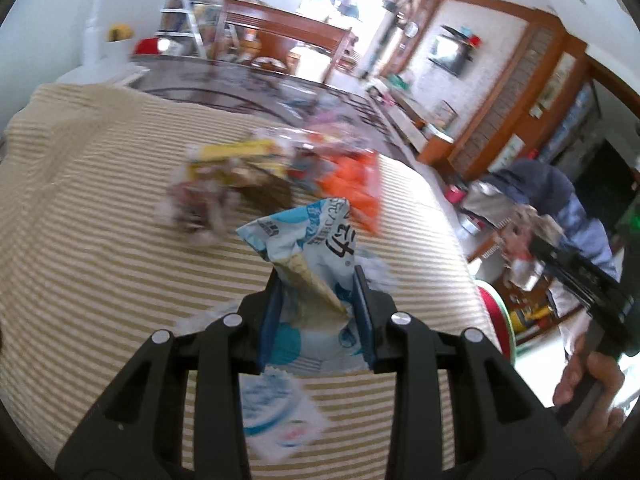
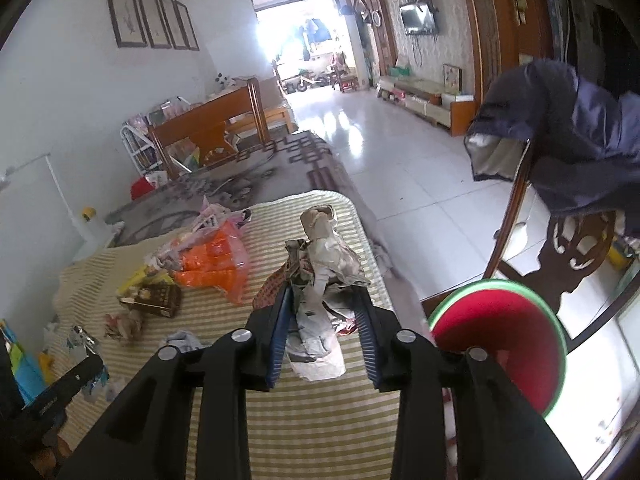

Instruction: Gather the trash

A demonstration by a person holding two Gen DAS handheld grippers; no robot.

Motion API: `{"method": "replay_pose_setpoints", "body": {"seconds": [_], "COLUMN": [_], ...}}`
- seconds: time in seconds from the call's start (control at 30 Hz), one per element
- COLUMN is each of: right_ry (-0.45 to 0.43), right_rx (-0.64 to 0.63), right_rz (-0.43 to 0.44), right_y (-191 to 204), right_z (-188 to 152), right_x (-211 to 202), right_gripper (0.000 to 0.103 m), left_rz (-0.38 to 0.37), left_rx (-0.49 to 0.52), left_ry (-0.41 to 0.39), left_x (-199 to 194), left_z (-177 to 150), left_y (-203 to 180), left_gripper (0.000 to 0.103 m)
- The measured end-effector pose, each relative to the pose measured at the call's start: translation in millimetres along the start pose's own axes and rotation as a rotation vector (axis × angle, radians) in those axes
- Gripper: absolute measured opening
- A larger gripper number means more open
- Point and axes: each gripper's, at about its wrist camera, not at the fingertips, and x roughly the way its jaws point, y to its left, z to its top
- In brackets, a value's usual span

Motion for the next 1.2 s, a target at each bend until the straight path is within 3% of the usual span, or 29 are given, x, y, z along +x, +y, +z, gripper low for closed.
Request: {"method": "replay_pose_setpoints", "body": {"seconds": [0.53, 0.9, 1.2], "right_ry": [0.004, 0.019, 0.004], "right_rx": [0.127, 0.248, 0.326], "right_rz": [-0.014, -0.041, -0.147], "right_y": [-35.5, -76.9, -116.1], "right_z": [3.9, 3.6, 3.7], "right_x": [-4.8, -9.5, -18.3], "right_gripper": [0.032, 0.032, 0.032], "left_rz": [-0.129, -0.182, -0.267], "left_rx": [0.126, 0.233, 0.283], "left_ry": [0.055, 0.111, 0.171], "left_x": [28.3, 45.8, 69.6], "left_z": [5.9, -7.9, -14.8], "left_y": [-97.7, -142.9, -188.5], "left_gripper": [0.032, 0.032, 0.032]}}
